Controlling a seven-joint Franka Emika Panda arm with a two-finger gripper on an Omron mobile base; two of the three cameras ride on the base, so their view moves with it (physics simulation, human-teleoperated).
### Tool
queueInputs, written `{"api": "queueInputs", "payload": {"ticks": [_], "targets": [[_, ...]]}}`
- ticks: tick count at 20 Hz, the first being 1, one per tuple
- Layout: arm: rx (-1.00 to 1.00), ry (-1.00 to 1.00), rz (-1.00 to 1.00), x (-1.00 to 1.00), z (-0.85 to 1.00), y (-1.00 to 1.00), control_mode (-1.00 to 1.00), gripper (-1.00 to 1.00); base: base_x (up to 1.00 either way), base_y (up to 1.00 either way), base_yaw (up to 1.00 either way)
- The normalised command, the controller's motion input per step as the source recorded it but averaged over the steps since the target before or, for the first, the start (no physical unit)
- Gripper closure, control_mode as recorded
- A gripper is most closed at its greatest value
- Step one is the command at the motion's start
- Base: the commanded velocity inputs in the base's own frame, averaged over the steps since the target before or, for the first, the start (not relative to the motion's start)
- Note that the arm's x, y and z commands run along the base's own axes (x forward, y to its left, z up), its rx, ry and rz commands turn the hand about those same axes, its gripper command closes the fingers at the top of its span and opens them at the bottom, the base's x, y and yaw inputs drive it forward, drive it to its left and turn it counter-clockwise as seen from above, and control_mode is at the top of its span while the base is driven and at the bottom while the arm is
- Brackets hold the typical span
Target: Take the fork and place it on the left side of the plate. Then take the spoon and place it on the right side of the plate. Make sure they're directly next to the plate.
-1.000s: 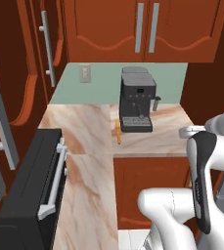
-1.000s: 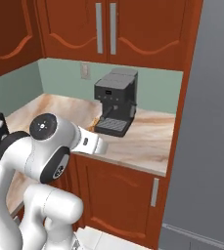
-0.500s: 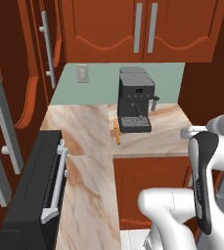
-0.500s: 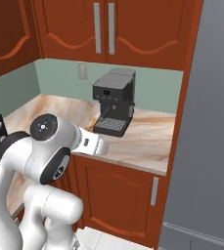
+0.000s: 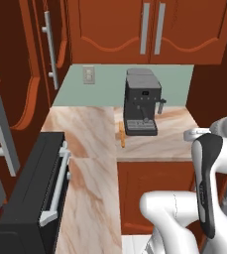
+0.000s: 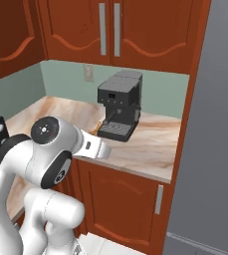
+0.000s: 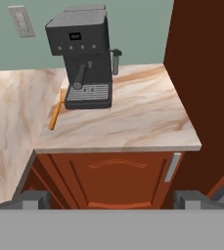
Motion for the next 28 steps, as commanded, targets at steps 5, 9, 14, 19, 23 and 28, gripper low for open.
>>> {"api": "queueInputs", "payload": {"ticks": [5,9,14,19,23,28], "targets": [[0.00,0.00,0.00,0.00,0.00,0.00,1.00,-1.00,0.90,0.35,0.10],[0.00,0.00,0.00,0.00,0.00,0.00,1.00,-1.00,1.00,0.43,0.11],[-0.02,0.06,0.02,0.24,-0.15,0.39,-1.00,-1.00,0.49,0.50,0.05],[-0.09,0.17,0.01,0.62,-0.42,1.00,-1.00,-1.00,0.00,0.00,0.00],[-0.12,0.18,-0.01,0.66,-0.40,1.00,-1.00,-1.00,0.00,0.00,0.00],[-0.05,0.17,-0.02,0.67,-0.30,0.82,-1.00,-1.00,0.00,0.00,0.00]]}}
